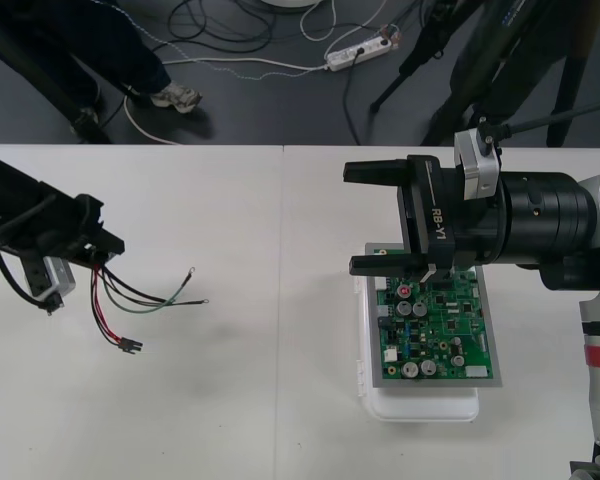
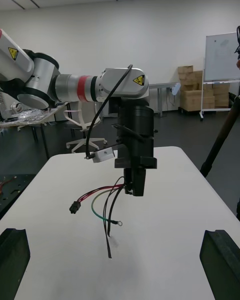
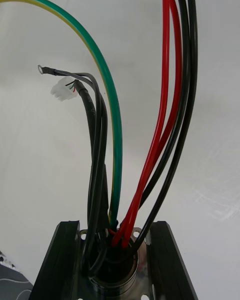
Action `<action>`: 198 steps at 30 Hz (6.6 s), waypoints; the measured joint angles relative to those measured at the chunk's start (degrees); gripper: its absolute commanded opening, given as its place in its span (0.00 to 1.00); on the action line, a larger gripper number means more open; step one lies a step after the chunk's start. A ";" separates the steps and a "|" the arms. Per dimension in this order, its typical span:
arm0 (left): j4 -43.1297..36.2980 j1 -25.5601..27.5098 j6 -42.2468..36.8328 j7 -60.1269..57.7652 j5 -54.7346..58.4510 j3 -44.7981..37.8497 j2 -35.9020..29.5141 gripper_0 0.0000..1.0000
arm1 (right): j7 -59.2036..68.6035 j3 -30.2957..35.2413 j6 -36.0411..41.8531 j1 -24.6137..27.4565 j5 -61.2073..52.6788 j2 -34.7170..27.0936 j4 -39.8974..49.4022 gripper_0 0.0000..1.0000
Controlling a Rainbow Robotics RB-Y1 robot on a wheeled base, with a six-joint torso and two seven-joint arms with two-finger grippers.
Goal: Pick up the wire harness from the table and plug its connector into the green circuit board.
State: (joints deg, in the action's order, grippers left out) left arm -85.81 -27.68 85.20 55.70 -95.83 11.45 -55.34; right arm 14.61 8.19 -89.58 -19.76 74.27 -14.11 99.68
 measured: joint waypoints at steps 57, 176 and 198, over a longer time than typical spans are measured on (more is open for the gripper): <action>-20.15 25.34 2.61 -47.29 14.68 -13.26 24.31 0.00 | 0.01 0.00 -0.01 -0.03 0.02 -1.21 -0.01 1.00; -20.16 25.77 -7.95 -81.34 39.92 14.37 28.44 0.00 | 3.21 -16.04 -0.05 -5.50 -25.51 -16.12 -10.24 1.00; -20.16 24.40 -9.18 -83.15 39.90 16.46 28.51 0.00 | 3.32 -24.82 -0.05 -6.83 -36.83 -18.31 -9.91 1.00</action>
State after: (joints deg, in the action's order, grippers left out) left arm -105.97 -3.28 76.02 -27.45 -55.93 27.92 -26.84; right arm 17.92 -16.63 -89.63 -26.60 37.44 -32.42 89.77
